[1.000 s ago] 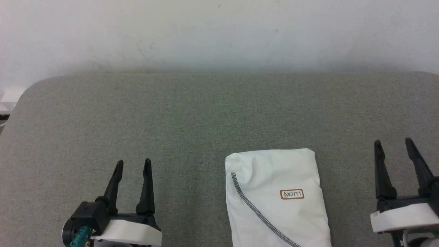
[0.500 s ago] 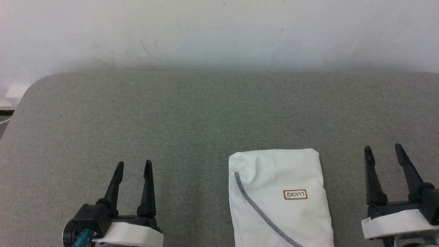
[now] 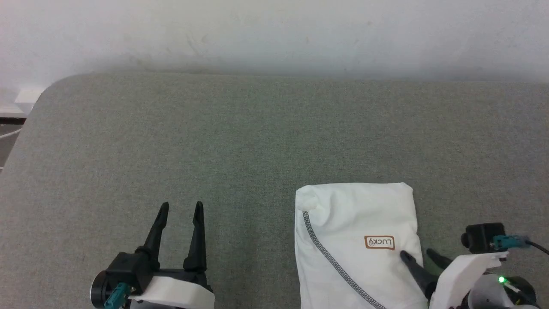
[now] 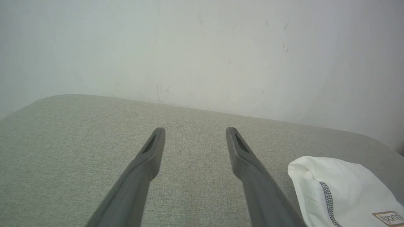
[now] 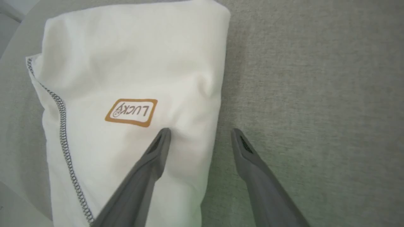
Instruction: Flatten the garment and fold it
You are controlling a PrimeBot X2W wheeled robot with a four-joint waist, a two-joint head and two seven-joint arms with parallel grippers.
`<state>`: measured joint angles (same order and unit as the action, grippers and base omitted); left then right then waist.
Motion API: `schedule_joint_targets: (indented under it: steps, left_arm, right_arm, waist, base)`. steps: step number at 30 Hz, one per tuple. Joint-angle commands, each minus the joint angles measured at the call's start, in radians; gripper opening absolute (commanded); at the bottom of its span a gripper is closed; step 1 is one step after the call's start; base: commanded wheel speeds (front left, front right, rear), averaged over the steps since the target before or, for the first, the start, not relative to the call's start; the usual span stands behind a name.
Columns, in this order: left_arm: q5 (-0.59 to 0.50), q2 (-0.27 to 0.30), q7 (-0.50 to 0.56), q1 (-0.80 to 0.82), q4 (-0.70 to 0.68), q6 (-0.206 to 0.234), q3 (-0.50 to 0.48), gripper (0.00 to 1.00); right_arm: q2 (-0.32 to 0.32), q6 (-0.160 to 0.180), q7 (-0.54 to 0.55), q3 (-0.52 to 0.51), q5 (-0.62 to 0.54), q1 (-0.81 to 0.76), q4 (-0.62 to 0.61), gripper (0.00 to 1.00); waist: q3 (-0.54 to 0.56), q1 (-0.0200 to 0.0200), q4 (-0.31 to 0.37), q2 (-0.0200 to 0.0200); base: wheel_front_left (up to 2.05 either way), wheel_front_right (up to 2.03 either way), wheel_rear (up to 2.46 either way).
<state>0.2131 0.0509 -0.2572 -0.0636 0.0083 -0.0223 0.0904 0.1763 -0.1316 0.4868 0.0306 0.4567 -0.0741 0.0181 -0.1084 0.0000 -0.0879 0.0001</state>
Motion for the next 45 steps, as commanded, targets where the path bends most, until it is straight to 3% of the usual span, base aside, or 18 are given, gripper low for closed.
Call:
schedule_joint_targets:
  steps: [1, 6, 8, 13, 17, 25, 30, 38, 45]
  left_arm:
    - [-0.011, -0.001, -0.005, 0.015, 0.003, 0.002, 0.0, 1.0]
    - [-0.012, -0.001, -0.005, 0.025, 0.014, -0.005, 0.004, 1.0]
    - [-0.013, -0.001, -0.005, 0.026, 0.016, -0.007, 0.002, 1.0]
    - [-0.018, -0.001, -0.005, 0.028, 0.014, -0.01, -0.008, 1.0]
    - [-0.02, -0.001, -0.005, 0.03, 0.01, -0.018, -0.006, 1.0]
    - [-0.033, -0.001, -0.005, 0.084, 0.005, -0.033, 0.043, 1.0]
    - [-0.054, -0.001, -0.005, 0.155, 0.009, -0.049, 0.065, 1.0]
    - [-0.097, 0.01, -0.005, 0.274, 0.012, -0.082, 0.092, 1.0]
    - [-0.122, 0.027, -0.005, 0.351, -0.004, -0.094, 0.12, 1.0]
  right_arm:
    - [-0.01, 0.001, 0.01, 0.001, 0.011, 0.018, 0.008, 1.0]
    - [-0.033, 0.001, 0.093, 0.038, 0.046, 0.063, 0.099, 1.0]
    - [-0.034, 0.001, 0.094, 0.059, 0.044, 0.074, 0.128, 0.02]
    - [-0.014, 0.001, 0.041, 0.086, 0.025, 0.101, 0.162, 0.0]
    - [0.044, 0.001, -0.015, 0.125, -0.024, 0.137, 0.148, 0.0]
    - [0.283, 0.001, -0.053, 0.256, -0.174, 0.281, 0.091, 0.0]
    - [0.437, 0.001, -0.071, 0.315, -0.188, 0.411, 0.108, 0.0]
    - [0.616, 0.001, -0.194, 0.425, -0.194, 0.586, 0.297, 0.0]
    - [0.626, 0.001, -0.374, 0.335, -0.21, 0.676, 0.533, 0.0]
  waist:
    - [-0.01, 0.0, -0.01, -0.0001]
    - [-0.02, 0.0, -0.031, -0.0001]
    - [-0.022, 0.0, -0.036, -0.0001]
    - [-0.021, 0.0, -0.021, -0.0001]
    - [-0.02, 0.0, 0.032, -0.0001]
    - [-0.081, 0.0, 0.203, -0.0001]
    - [-0.164, 0.0, 0.308, -0.0001]
    - [-0.319, 0.0, 0.384, -0.0001]
    - [-0.439, 0.0, 0.375, -0.0001]
  base:
    - [0.0, 0.0, 0.0]
    - [0.0, 0.0, 0.0]
    - [0.0, 0.0, 0.0]
    - [0.0, 0.0, 0.0]
    - [0.0, 0.0, 0.0]
    - [0.0, 0.0, 0.0]
    - [0.0, 0.0, 0.0]
    - [0.0, 0.0, 0.0]
    - [0.0, 0.0, 0.0]
